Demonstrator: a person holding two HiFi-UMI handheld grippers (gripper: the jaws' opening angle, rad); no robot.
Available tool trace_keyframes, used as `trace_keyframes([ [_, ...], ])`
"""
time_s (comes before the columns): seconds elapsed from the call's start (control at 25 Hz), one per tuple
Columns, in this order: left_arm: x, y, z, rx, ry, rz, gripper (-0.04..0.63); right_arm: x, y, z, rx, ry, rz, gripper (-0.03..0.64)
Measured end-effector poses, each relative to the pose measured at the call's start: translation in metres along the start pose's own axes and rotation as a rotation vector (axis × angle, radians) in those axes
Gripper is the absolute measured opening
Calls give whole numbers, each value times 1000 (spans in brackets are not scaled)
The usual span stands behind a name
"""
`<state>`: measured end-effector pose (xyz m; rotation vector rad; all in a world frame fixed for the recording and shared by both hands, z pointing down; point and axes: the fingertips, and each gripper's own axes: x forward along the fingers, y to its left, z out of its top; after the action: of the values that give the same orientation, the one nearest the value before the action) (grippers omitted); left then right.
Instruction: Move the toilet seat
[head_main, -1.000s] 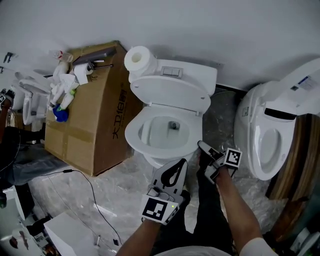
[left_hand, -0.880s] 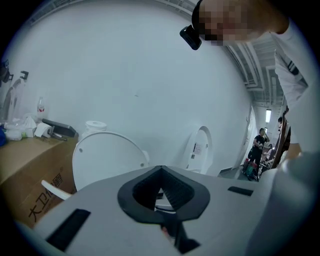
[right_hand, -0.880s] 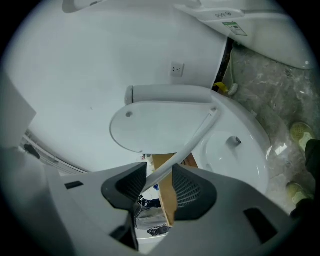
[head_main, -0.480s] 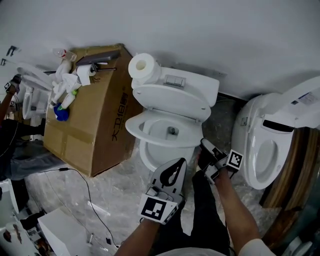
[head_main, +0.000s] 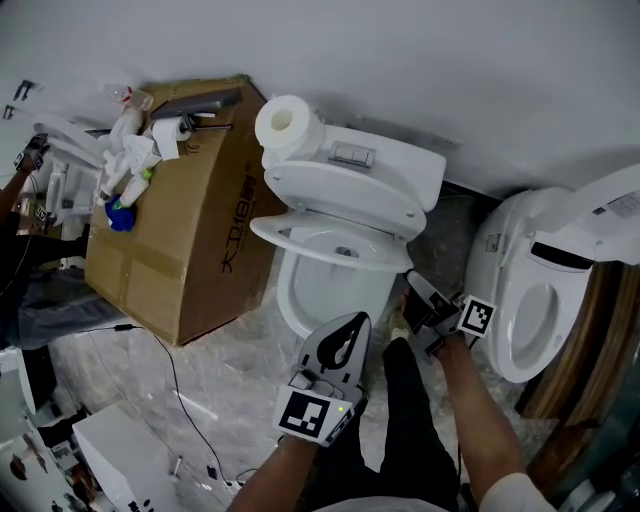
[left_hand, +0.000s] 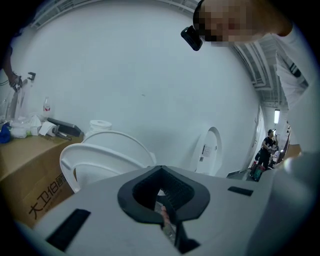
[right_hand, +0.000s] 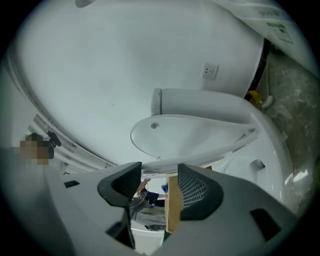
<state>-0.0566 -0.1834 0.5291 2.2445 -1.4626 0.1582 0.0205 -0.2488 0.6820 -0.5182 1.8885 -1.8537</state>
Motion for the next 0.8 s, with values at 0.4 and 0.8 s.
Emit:
trace_keyframes([
  [0.4, 8, 11, -2, -13, -8, 35, 9, 23, -17, 11, -361, 203, -242, 86],
  [0.8, 14, 29, 5, -20, -24, 76, 9, 36, -24, 46, -825, 252, -536, 26],
])
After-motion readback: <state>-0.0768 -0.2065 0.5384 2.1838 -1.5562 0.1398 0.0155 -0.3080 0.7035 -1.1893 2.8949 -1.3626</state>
